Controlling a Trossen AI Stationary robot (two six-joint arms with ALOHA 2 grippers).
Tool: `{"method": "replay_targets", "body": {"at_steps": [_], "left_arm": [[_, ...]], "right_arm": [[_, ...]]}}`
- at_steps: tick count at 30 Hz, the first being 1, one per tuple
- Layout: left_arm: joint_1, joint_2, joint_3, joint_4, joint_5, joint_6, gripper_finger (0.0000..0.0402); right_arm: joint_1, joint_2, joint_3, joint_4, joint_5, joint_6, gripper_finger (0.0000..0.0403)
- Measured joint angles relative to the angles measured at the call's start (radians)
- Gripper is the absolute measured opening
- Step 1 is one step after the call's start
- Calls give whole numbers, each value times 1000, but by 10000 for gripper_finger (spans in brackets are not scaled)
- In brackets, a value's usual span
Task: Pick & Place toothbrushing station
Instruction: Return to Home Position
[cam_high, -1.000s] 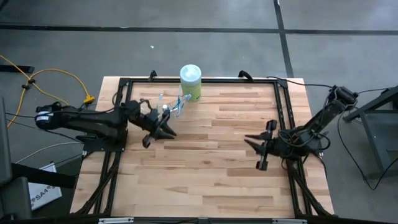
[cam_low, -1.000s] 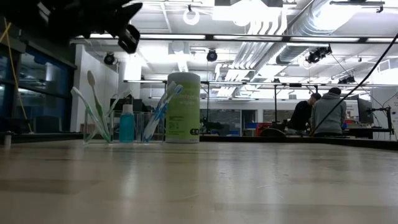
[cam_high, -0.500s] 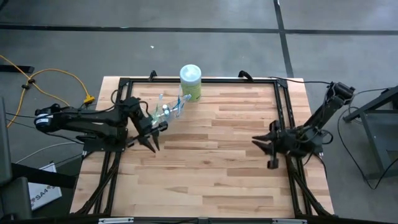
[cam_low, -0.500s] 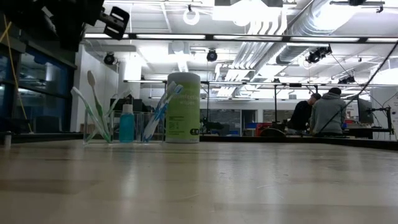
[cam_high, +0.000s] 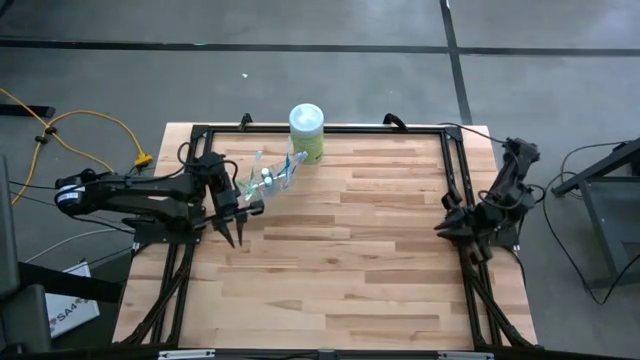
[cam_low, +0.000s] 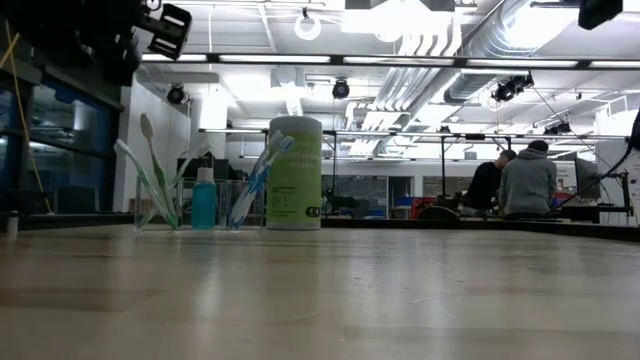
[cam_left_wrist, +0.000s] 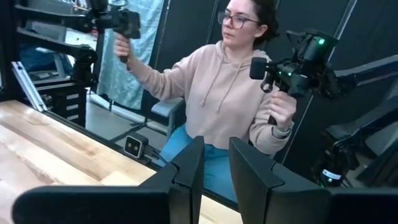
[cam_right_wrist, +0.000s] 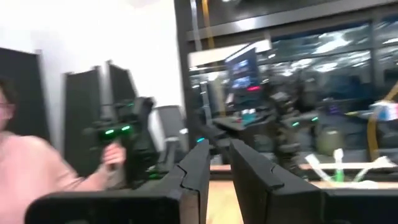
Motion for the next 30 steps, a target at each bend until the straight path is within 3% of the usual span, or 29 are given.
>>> {"method": "replay_targets", "body": {"at_steps": [5,14,19,26,30], "left_arm": [[-13,0,0,0,-1,3,71],[-16,0,0,0,-3,3,71],[-47,0,0,13,-6,3,71],[-89,0,0,29,-28,-8,71],[-99,0,0,37,-36,-10,71]], "right_arm": [[31,-136,0,-163,-45,64,56],[36,-169,0,-304,-47,186,56],[36,-176,-49,-249,-45,195,56],[36,-179,-169,65,-44,82,56],[36,-178,-185,97,-51,64,56]]}}
